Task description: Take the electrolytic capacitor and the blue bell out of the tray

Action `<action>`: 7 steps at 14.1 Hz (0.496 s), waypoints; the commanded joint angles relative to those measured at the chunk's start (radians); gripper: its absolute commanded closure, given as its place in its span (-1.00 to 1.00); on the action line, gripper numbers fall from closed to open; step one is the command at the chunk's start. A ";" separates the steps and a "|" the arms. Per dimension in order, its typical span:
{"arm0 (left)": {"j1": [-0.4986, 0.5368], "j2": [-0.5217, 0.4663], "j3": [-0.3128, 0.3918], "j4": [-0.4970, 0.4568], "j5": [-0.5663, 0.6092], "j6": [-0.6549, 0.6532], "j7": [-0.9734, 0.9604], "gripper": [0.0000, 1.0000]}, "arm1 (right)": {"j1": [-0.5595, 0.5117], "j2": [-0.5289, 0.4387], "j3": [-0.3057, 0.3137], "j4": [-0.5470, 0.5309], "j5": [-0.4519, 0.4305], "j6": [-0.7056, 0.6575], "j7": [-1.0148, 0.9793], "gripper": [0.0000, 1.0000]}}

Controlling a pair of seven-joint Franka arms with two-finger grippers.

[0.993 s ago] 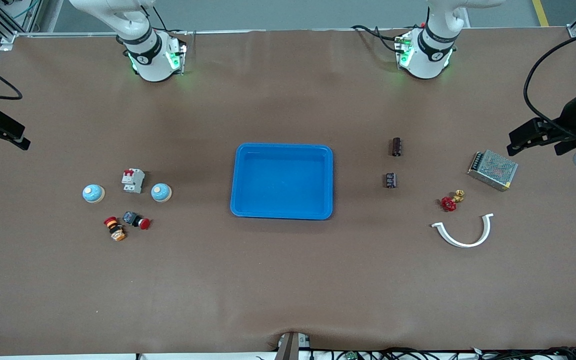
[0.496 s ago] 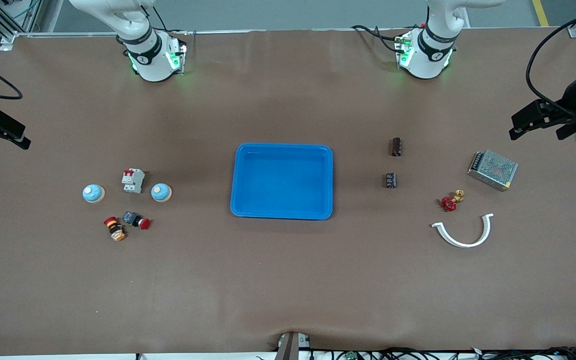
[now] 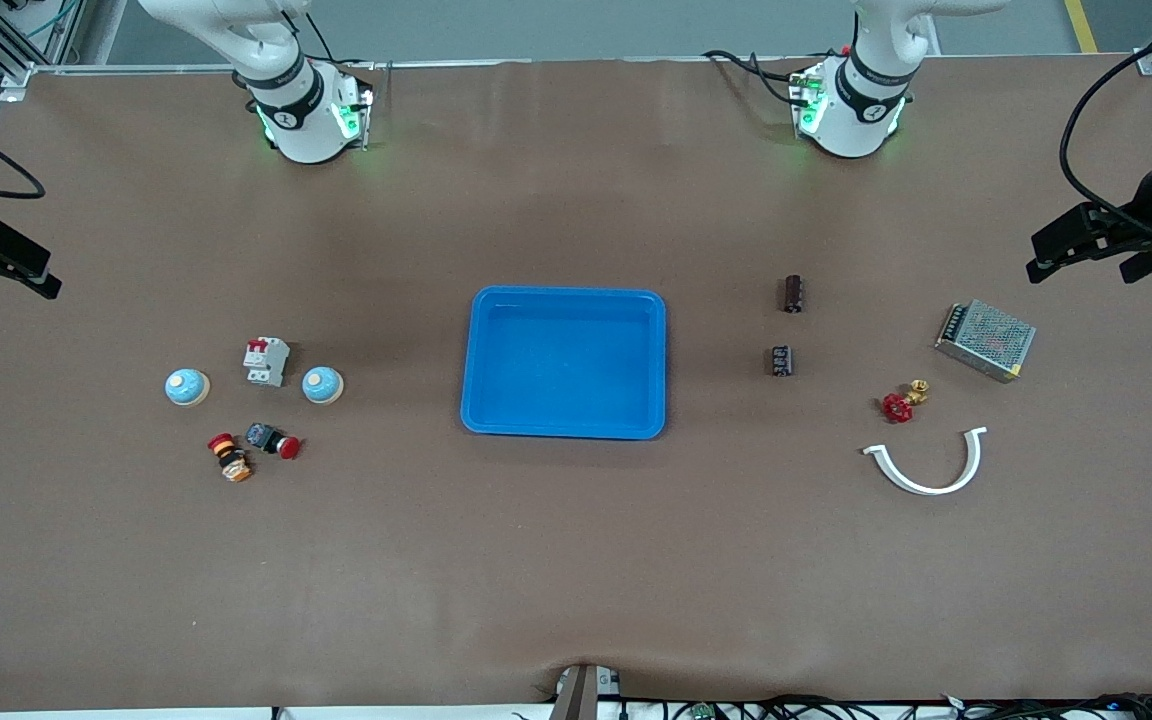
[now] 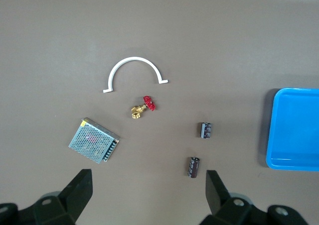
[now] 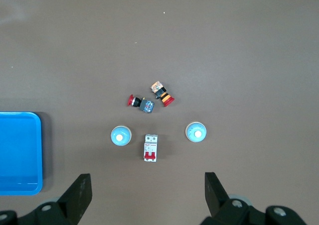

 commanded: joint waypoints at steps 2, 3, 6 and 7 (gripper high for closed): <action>0.022 -0.003 -0.025 -0.022 -0.024 0.028 0.024 -1.00 | 0.000 0.010 -0.003 0.025 0.007 -0.019 0.006 -1.00; 0.024 0.001 -0.025 -0.020 -0.022 0.038 0.024 -1.00 | 0.003 0.010 -0.003 0.025 0.007 -0.019 0.006 -1.00; 0.027 0.001 -0.026 -0.005 -0.020 0.054 0.031 -1.00 | 0.003 0.010 -0.003 0.025 0.007 -0.019 0.006 -1.00; 0.024 0.001 -0.028 -0.003 -0.007 0.054 0.025 -1.00 | 0.003 0.010 -0.003 0.025 0.007 -0.019 0.006 -1.00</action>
